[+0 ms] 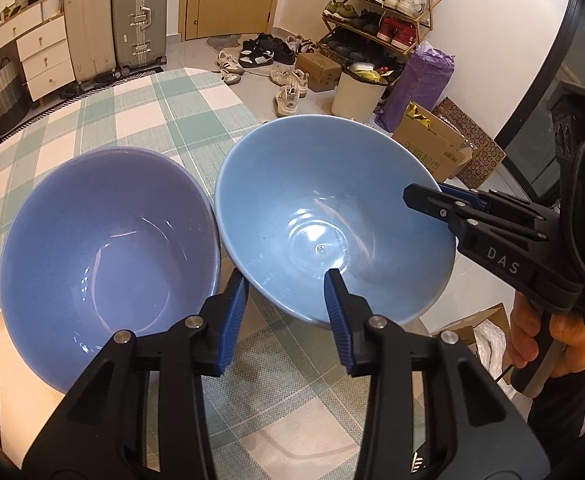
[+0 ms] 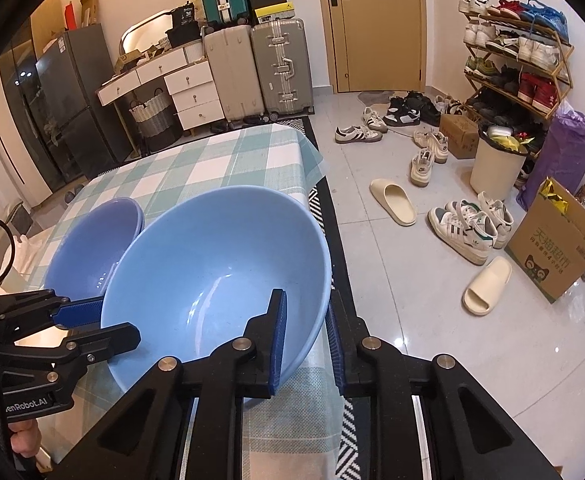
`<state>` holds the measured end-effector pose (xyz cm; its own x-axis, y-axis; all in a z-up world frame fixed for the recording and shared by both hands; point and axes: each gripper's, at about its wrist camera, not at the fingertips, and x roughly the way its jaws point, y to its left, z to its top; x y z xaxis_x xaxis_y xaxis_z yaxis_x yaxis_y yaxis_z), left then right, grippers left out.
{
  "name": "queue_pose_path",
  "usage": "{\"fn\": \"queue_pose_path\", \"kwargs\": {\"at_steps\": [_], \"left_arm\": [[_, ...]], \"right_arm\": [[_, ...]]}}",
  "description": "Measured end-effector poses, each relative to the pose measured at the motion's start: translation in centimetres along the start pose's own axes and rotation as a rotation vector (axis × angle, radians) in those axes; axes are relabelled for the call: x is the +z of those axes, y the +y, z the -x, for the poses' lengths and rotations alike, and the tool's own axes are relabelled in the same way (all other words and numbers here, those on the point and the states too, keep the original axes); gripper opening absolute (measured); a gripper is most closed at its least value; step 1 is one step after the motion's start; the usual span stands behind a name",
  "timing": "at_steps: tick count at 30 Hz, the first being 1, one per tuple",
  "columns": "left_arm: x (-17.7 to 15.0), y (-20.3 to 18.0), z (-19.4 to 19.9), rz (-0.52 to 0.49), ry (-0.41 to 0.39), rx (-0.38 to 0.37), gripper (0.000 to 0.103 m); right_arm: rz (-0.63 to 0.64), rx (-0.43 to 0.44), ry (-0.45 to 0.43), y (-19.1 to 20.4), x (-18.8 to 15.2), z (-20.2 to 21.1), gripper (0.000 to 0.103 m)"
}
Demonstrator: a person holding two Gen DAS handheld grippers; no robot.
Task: Organize plates and bowls
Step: 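Lift the light-blue bowl and carry it over the darker blue bowl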
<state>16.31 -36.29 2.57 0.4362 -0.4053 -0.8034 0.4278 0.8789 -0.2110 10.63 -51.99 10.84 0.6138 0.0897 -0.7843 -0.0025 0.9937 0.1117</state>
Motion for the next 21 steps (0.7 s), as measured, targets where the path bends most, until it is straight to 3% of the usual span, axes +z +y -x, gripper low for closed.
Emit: {"fn": "queue_pose_path", "kwargs": {"at_steps": [21], "left_arm": [[0.4, -0.7, 5.3, -0.011, -0.094, -0.009, 0.036]], "right_arm": [[0.023, -0.016, -0.079, 1.6, 0.6, 5.3, 0.02]]}}
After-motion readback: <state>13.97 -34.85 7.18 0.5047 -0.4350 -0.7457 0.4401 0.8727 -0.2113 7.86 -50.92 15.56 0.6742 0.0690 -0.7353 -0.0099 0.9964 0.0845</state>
